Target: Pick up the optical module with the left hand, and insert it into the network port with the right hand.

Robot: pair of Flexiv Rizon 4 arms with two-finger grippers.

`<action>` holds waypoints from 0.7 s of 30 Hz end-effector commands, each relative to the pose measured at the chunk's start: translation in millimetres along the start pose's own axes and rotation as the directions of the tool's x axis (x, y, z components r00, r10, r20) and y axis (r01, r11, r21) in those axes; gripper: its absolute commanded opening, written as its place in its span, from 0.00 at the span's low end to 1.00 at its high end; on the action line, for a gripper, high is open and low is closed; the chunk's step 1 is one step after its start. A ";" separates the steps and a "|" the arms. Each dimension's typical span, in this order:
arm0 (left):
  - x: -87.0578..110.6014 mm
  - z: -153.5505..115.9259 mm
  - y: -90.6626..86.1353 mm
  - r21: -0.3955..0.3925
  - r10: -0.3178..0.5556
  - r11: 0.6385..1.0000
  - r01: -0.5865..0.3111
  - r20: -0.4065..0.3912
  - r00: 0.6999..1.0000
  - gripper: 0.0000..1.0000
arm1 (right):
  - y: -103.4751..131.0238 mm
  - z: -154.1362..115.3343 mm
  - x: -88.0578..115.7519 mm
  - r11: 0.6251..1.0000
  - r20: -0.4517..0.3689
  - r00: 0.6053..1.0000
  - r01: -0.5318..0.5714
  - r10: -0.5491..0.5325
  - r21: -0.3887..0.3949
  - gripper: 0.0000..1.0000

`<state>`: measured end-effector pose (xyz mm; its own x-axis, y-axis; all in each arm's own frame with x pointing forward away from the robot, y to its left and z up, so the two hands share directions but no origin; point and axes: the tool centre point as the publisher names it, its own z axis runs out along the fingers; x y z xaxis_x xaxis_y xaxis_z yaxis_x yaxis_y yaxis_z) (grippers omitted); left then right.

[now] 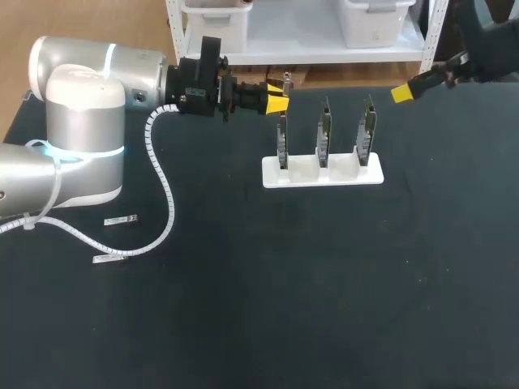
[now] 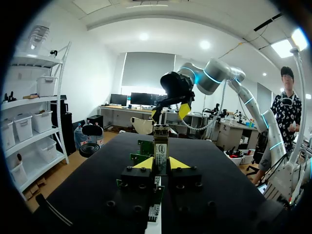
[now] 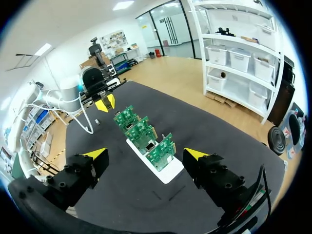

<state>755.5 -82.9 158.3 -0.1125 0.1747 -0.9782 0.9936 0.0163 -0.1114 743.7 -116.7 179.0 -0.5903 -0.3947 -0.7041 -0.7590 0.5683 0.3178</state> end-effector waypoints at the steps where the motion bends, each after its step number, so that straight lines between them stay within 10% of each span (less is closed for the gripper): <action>1: 0.4 0.5 2.3 0.005 0.001 1.000 -0.001 0.000 1.000 0.00 | 2.6 23.6 -20.8 0.987 -0.049 0.994 0.092 -0.099 -0.129 1.00; 21: 0.4 0.5 2.3 0.005 0.001 1.000 -0.001 0.000 1.000 0.00 | 48.9 75.9 -52.1 0.908 -0.042 0.951 0.279 -0.307 -0.313 1.00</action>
<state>755.6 -82.9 158.3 -0.1125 0.1748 -0.9782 0.9936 0.0161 -0.1114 753.0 -18.7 184.2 -0.3442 -0.5791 -0.7390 -0.9387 0.2295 0.2573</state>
